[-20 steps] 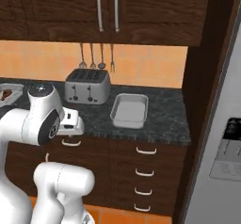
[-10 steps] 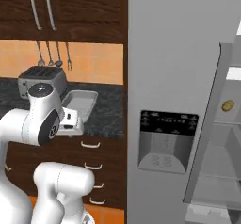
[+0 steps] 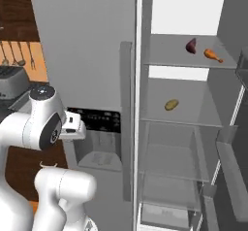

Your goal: Place one potato and one chicken drumstick in each tupperware on the nearby counter, to pack two identical lunches.

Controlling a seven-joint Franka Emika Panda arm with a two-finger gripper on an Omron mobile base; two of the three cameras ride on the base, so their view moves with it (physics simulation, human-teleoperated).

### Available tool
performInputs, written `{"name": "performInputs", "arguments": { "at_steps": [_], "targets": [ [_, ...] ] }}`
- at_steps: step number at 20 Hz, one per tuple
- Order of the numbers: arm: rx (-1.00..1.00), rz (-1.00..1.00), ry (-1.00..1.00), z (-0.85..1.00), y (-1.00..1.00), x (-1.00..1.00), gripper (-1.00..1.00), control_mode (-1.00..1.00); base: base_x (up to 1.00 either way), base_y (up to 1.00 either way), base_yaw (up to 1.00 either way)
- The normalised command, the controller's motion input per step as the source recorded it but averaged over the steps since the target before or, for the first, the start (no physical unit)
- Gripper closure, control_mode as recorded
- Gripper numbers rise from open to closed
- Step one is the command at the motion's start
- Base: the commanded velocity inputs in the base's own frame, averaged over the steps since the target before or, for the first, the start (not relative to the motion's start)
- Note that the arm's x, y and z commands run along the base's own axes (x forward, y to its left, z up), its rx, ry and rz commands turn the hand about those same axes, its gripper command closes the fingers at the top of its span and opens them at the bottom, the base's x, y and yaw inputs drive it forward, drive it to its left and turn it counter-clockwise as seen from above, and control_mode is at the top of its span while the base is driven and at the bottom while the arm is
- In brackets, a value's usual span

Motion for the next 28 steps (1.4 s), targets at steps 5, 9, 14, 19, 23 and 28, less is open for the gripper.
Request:
{"name": "performInputs", "arguments": {
  "at_steps": [5,9,14,19,23,28],
  "targets": [
    [0.0,0.0,0.0,0.0,0.0,0.0,-1.0,1.0,0.0,-0.89,0.02],
    [0.0,0.0,0.0,0.0,0.0,0.0,-1.0,1.0,0.0,-0.72,0.0],
    [0.0,0.0,0.0,0.0,0.0,0.0,-1.0,1.0,0.1,-0.45,0.0],
    [0.01,0.0,-0.01,0.0,-0.13,0.04,-1.0,-1.0,0.2,-0.42,0.0],
    [0.0,-0.06,-0.36,0.7,-0.17,0.49,-1.0,-1.0,0.0,0.0,0.0],
    [-0.03,-0.02,-0.53,1.0,0.0,0.81,-1.0,-1.0,0.0,0.0,0.0]
  ]
}}
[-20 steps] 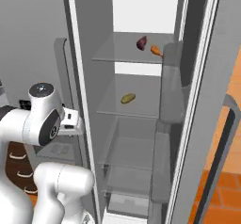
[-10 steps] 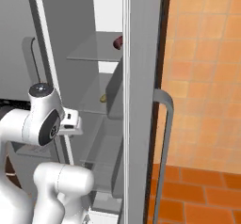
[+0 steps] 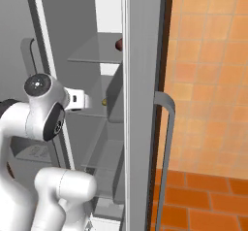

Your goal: Place one potato and one chicken drumstick in each tupperware on the nearby counter, to pack two identical lunches.

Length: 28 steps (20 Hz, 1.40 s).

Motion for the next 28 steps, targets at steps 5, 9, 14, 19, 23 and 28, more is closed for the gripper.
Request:
{"name": "performInputs", "arguments": {
  "at_steps": [5,9,14,19,23,28],
  "targets": [
    [-0.09,-0.07,-0.43,1.0,-0.06,0.73,-1.0,-1.0,0.0,0.0,0.0],
    [-0.04,-0.04,-0.49,1.0,-0.18,0.56,-1.0,-1.0,0.0,0.0,0.0],
    [0.0,0.0,-0.34,0.97,-0.23,0.65,-1.0,-1.0,0.0,0.0,0.0],
    [0.07,-0.07,0.09,0.8,-0.14,0.86,-1.0,-1.0,0.0,0.0,0.0],
    [0.08,0.01,0.76,0.66,-0.16,0.86,-1.0,-1.0,0.0,0.0,0.0],
    [0.0,0.03,0.36,0.19,-0.24,0.51,-1.0,-1.0,0.0,0.0,0.0]
  ]
}}
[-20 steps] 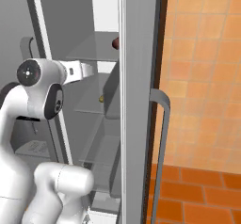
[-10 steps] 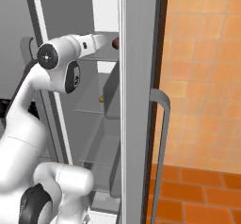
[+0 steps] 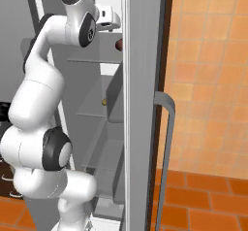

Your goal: Place one potato and one chicken drumstick in each tupperware on the nearby counter, to pack two identical lunches.

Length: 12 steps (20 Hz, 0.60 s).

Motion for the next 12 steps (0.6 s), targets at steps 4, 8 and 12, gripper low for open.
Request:
{"name": "performInputs", "arguments": {
  "at_steps": [4,8,12],
  "targets": [
    [-0.01,0.0,0.0,-0.05,-0.01,0.0,-1.0,-1.0,0.0,0.0,0.0],
    [0.0,0.0,-0.02,-0.81,-0.04,0.0,-1.0,-1.0,0.0,0.0,0.0],
    [0.0,0.0,-0.11,-0.98,-0.14,0.11,-1.0,-1.0,0.0,0.0,0.0]
  ]
}}
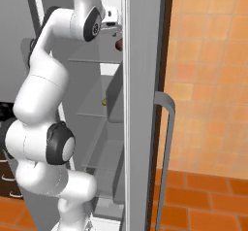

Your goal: Place one potato and one chicken drumstick in each tupperware on the nearby counter, to pack two identical lunches.

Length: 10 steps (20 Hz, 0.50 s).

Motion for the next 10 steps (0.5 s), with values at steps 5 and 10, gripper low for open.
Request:
{"name": "performInputs", "arguments": {
  "at_steps": [5,10],
  "targets": [
    [0.0,0.0,0.0,-0.63,-0.02,0.61,-1.0,-1.0,0.0,0.0,0.0],
    [-0.02,-0.01,0.06,-0.06,-0.03,0.91,-1.0,-1.0,0.0,0.0,0.0]
  ]
}}
